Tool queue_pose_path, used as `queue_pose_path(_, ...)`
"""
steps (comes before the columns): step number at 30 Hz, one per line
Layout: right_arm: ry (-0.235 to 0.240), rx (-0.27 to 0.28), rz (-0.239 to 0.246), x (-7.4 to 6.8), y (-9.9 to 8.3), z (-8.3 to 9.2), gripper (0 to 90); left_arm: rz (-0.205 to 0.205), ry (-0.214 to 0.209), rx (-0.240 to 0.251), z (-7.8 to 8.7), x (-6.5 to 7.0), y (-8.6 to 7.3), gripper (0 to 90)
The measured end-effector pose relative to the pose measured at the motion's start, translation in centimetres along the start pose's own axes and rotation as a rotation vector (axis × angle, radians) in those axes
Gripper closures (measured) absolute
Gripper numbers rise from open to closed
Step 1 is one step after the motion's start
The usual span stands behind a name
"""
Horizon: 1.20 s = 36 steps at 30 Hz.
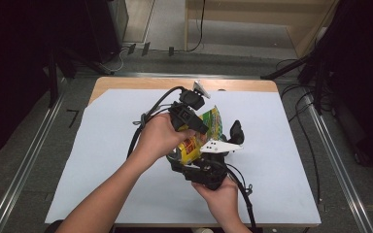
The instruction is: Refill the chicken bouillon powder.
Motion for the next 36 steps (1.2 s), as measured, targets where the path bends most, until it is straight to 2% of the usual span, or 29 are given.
queue_pose_path(4, 0.005, 0.004, -0.005, 0.06, 0.05, 0.09, 63.8, 0.015, -0.016, 0.005, 0.33, -0.26, -0.05, 80.1)
queue_pose_path(18, -0.001, 0.003, 0.009, -0.12, 0.01, 0.08, 64.1, 0.025, -0.038, -0.005, 1.03, -0.43, -0.52, 80.9)
queue_pose_path(23, -0.006, -0.005, 0.014, -0.18, -0.08, -0.02, 64.1, 0.029, -0.035, -0.019, 1.03, -0.52, -0.64, 83.7)
queue_pose_path(25, -0.005, -0.009, 0.016, -0.21, -0.11, -0.09, 64.1, 0.017, -0.021, -0.029, 0.93, -0.48, -0.65, 84.9)
queue_pose_path(36, 0.01, -0.005, 0.01, -0.43, -0.09, -0.07, 63.6, 0.002, -0.006, -0.03, 0.69, 0.21, -0.37, 86.7)
Point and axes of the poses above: each handheld gripper's, and its own axes: z roughly backward along the jaws, y roughly out of its top, x roughly to its right, the point moved 3 cm from there along -z, roughly forward along the jaws, and after that the axes turned 1 degree about y, right-handed, at the moved point
